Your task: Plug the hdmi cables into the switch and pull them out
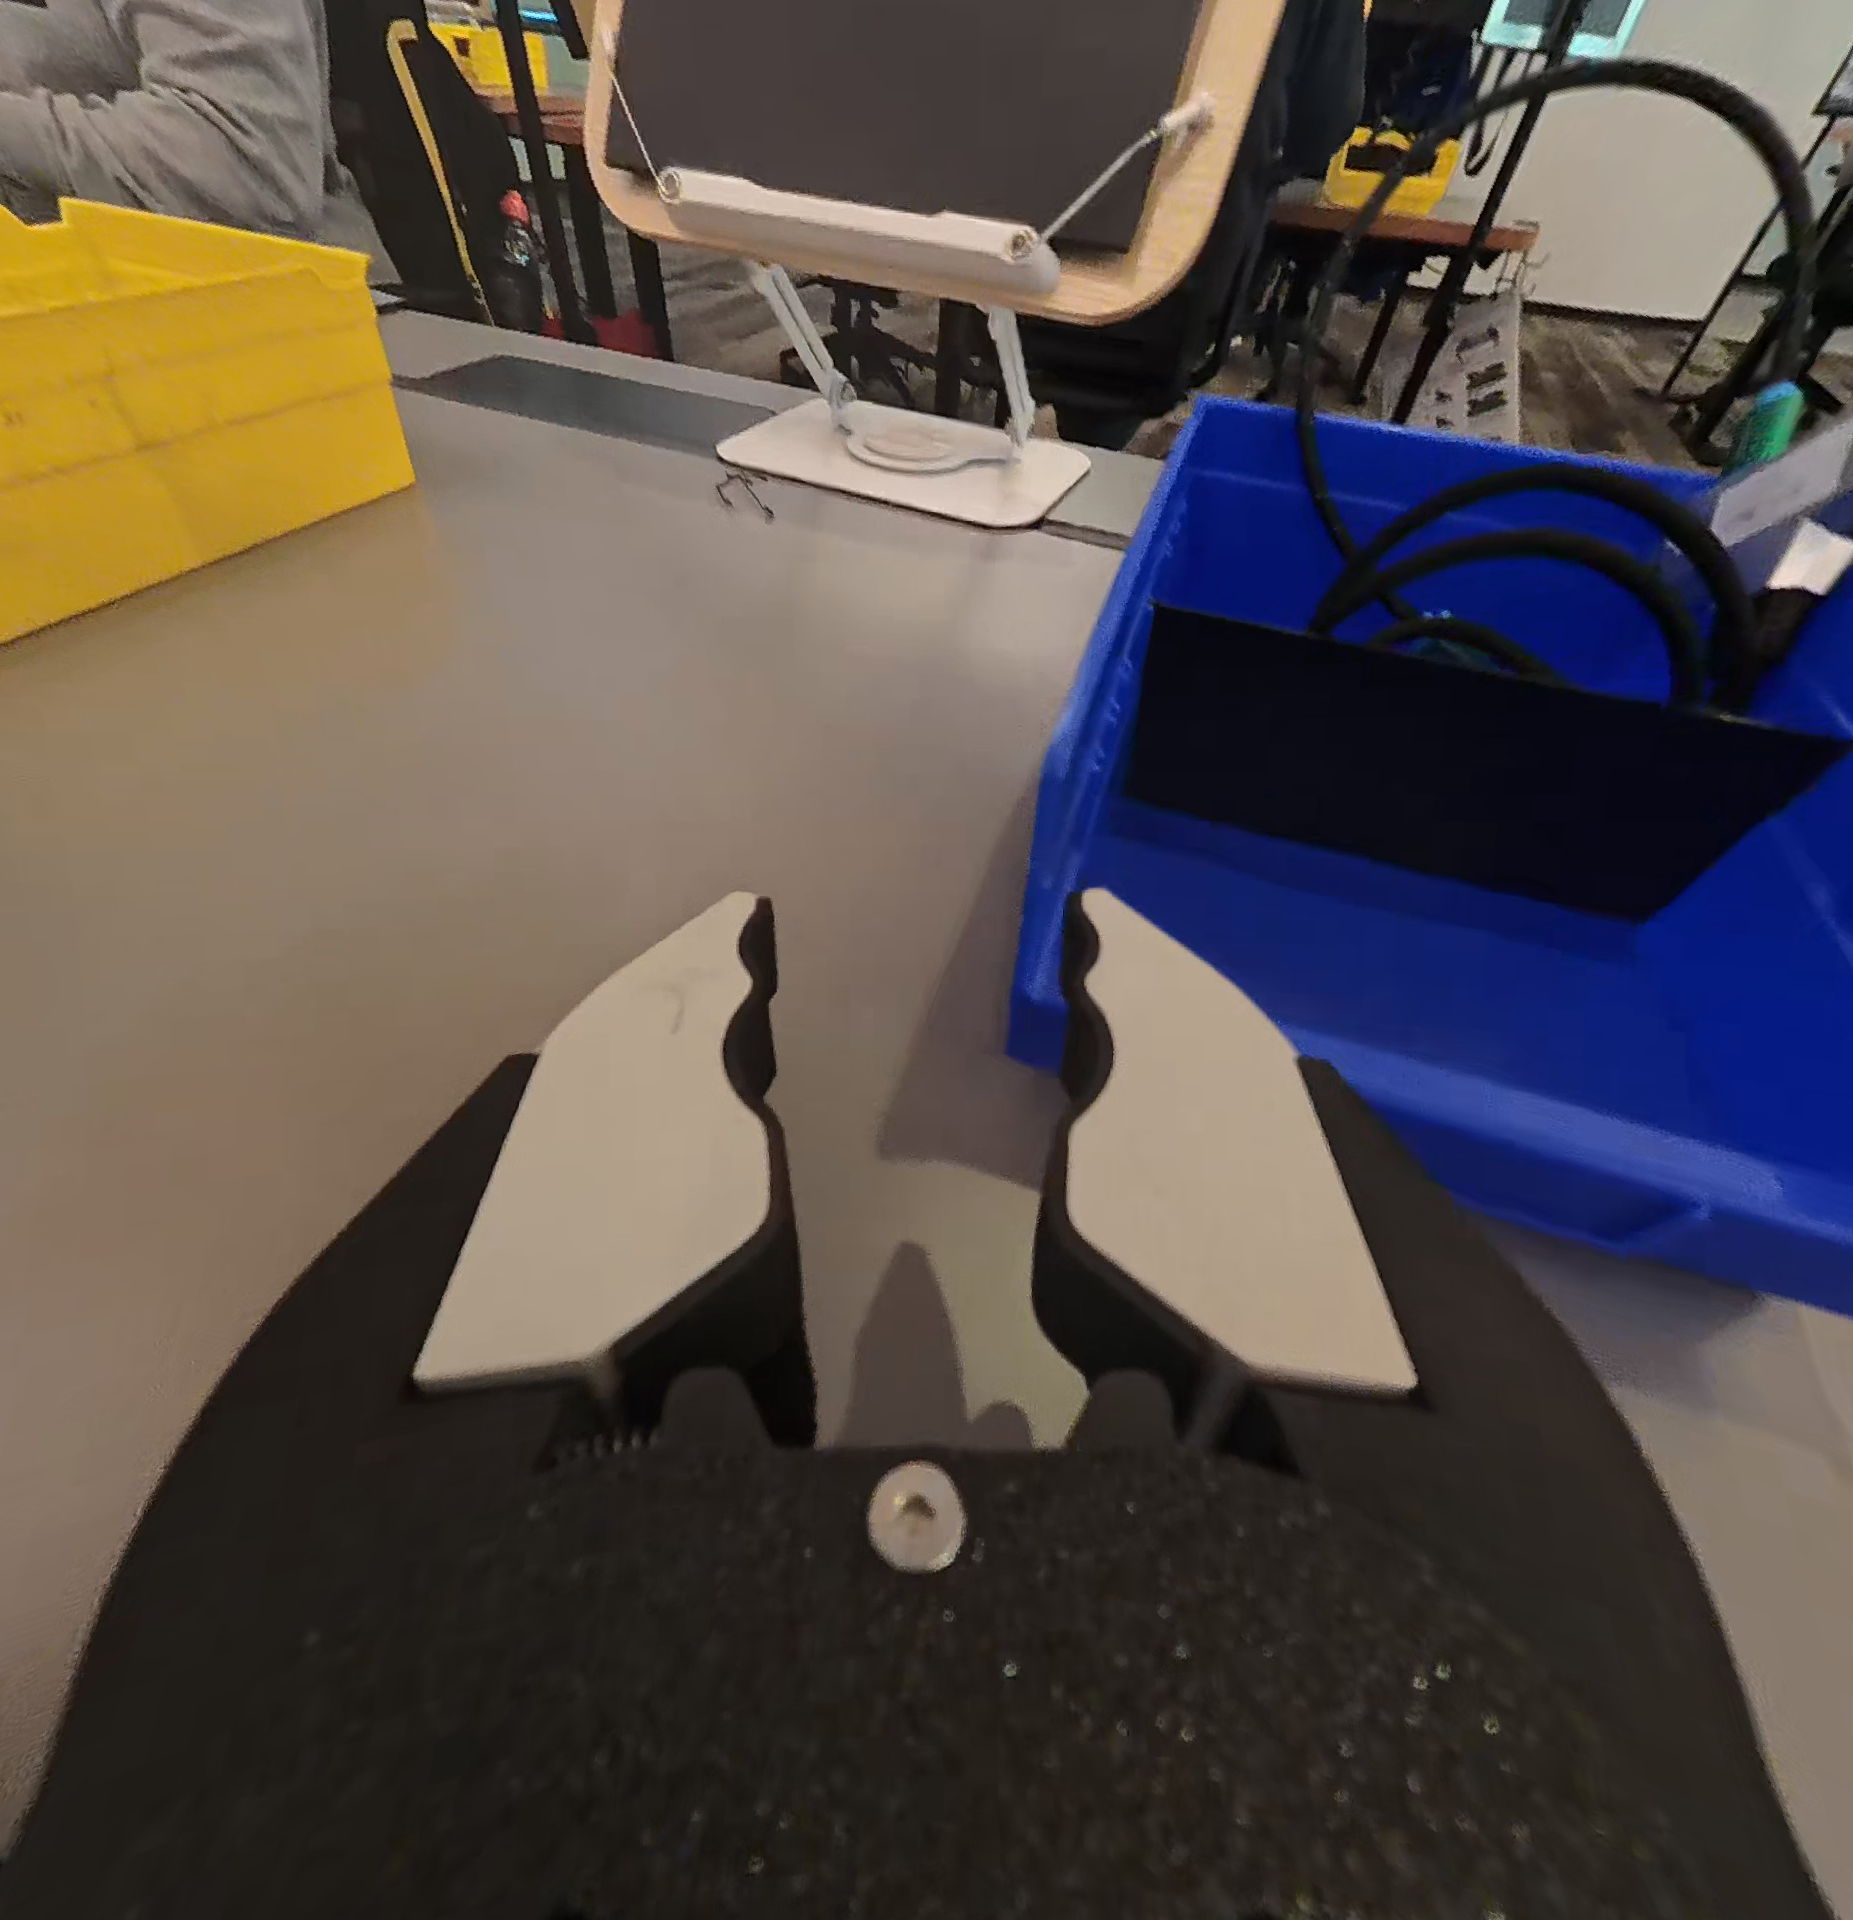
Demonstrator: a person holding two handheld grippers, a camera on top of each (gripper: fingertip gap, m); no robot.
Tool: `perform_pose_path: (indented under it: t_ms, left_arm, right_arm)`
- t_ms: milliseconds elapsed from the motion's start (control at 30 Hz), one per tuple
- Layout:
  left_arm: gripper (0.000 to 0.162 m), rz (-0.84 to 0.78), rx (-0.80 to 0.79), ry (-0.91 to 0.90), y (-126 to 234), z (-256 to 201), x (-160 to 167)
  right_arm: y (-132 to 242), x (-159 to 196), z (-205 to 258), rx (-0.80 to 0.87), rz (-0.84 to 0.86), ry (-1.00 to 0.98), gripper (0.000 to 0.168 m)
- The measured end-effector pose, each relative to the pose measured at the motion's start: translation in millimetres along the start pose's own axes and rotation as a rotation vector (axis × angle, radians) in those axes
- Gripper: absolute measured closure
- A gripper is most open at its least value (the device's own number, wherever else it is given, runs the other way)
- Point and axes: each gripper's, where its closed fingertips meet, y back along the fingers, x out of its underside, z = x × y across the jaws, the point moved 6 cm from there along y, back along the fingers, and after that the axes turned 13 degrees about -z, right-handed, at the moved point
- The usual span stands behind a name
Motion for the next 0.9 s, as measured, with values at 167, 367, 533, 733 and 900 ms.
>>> perform_pose_path:
  t_ms: [167, 367, 533, 733, 900]
  left_arm:
    - [0.110, 0.347, -0.030, -0.129, -57.5, 113.3, 15.4]
    - [0.105, 0.499, 0.266, -0.111, -127.8, 136.2, 31.9]
    - [0.105, 0.557, 0.385, -0.077, -154.1, 124.7, 54.3]
    - [0.104, 0.596, 0.443, -0.028, -166.3, 116.5, 62.3]
    - [0.104, 0.658, 0.469, -0.042, -172.4, 110.9, 74.2]
  right_arm:
    - [-11.1, -1.8, 0.4, 0.036, -0.031, 0.063, 0.118]
    - [-12.5, -0.1, -7.0, 0.080, -0.017, 0.103, 0.119]
    - [-6.7, 3.7, -13.9, 0.097, -0.007, 0.081, 0.119]
    - [-8.1, 6.5, -14.0, 0.080, 0.004, 0.063, 0.118]
    - [-9.4, 7.0, -11.3, 0.067, 0.010, 0.074, 0.118]
